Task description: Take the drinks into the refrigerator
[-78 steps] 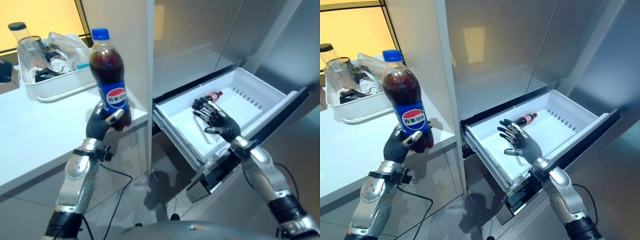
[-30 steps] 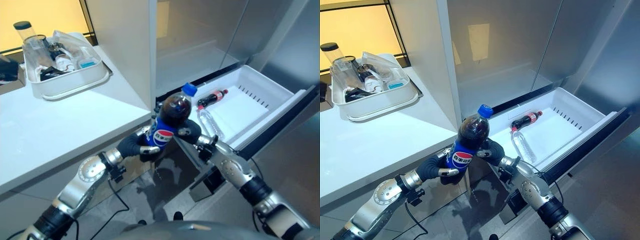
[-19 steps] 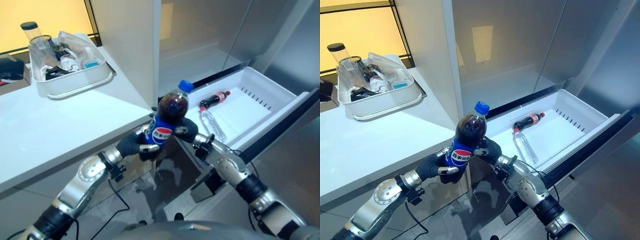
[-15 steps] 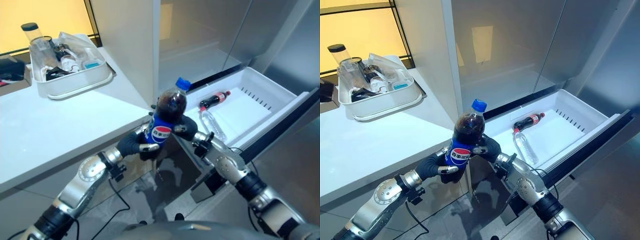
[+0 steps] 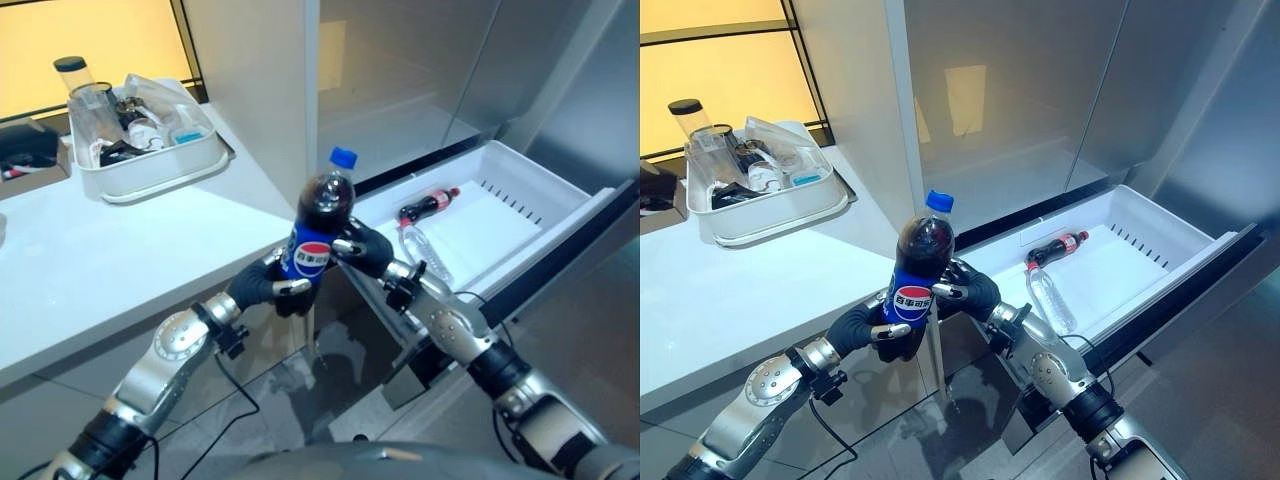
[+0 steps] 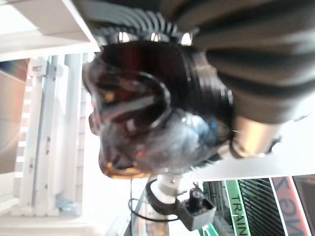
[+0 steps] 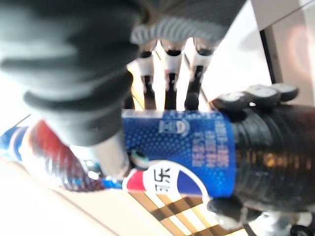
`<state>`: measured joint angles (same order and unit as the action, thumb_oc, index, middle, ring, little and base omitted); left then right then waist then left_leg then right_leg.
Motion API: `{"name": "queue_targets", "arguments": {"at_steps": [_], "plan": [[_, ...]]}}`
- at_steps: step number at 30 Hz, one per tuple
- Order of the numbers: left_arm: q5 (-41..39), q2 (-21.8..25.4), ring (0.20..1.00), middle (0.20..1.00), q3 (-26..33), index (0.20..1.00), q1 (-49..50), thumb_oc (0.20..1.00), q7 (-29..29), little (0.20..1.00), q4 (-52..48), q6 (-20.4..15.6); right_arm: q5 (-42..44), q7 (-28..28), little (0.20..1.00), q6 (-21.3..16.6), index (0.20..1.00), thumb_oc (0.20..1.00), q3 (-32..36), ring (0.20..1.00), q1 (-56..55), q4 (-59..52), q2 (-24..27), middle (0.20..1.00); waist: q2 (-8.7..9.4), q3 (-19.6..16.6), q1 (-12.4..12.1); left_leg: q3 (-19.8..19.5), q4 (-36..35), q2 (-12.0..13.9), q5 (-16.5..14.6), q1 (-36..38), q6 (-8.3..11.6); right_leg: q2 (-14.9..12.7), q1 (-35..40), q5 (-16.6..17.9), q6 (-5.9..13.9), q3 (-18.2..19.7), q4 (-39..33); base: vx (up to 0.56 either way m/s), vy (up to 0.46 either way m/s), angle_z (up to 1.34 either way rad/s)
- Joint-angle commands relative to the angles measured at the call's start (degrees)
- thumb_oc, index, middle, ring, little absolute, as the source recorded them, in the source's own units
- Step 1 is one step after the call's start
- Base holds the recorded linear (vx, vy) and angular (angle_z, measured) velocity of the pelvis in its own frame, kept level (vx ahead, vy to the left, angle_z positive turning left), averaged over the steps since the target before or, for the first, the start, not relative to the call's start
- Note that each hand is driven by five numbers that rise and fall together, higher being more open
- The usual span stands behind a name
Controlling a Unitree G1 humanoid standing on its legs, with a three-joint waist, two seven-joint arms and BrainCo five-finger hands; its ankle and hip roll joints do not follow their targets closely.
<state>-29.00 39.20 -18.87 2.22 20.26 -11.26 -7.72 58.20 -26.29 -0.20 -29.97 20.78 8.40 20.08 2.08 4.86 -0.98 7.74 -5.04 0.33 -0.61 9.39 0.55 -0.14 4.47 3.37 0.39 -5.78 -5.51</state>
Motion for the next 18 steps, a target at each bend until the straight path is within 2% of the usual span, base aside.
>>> {"name": "queue_targets", "arguments": {"at_steps": [1, 2, 3, 18], "plan": [[-0.39, -1.28, 0.2, 0.2, -2.05, 0.2, -6.16, 0.2, 1.9, 0.2, -5.98, -5.57, 4.12, 0.16, 0.338, -3.16, 0.338, 0.338, 0.34, 0.338, 7.64, 0.93, -4.25, 0.338, 1.16, -1.36, -1.47, -2.74, 0.04, 1.1, -4.33, 1.52, 1.37, -2.75, 2.8, -0.76, 5.72, -3.35, 1.56, 0.0, 0.0, 0.0], [-0.39, -1.28, 0.2, 0.2, -2.04, 0.2, -6.14, 0.2, 1.89, 0.2, -6.0, -5.56, 4.12, 0.17, 0.592, -3.16, 0.592, 0.592, 0.34, 0.592, 7.64, 0.93, -4.25, 0.592, 1.16, -1.37, -1.47, -2.73, 0.04, 1.1, -4.33, 1.52, 1.37, -2.75, 2.8, -0.76, 5.72, -3.34, 1.56, 0.0, 0.0, 0.0], [-0.31, -1.23, 0.2, 0.2, -1.93, 0.2, -6.12, 0.2, 1.85, 0.2, -6.06, -5.57, 4.11, 0.22, 1.0, -3.12, 1.0, 1.0, 0.37, 1.0, 7.55, 0.81, -4.21, 1.0, 1.16, -1.37, -1.47, -2.73, 0.04, 1.1, -4.35, 1.54, 1.38, -2.72, 2.79, -0.77, 5.72, -3.33, 1.57, 0.0, 0.0, 0.0], [0.26, -1.57, 0.2, 0.2, -1.54, 0.2, -5.95, 0.2, 1.57, 0.2, -6.15, -5.74, 4.15, -0.08, 1.0, -2.82, 1.0, 1.0, 0.22, 1.0, 7.6, -0.08, -3.43, 1.0, 1.47, -1.56, -1.5, -2.5, 0.04, 1.22, -4.39, 1.6, 1.5, -2.56, 2.87, -0.76, 5.74, -3.22, 1.43, 0.0, 0.0, 0.0]]}}
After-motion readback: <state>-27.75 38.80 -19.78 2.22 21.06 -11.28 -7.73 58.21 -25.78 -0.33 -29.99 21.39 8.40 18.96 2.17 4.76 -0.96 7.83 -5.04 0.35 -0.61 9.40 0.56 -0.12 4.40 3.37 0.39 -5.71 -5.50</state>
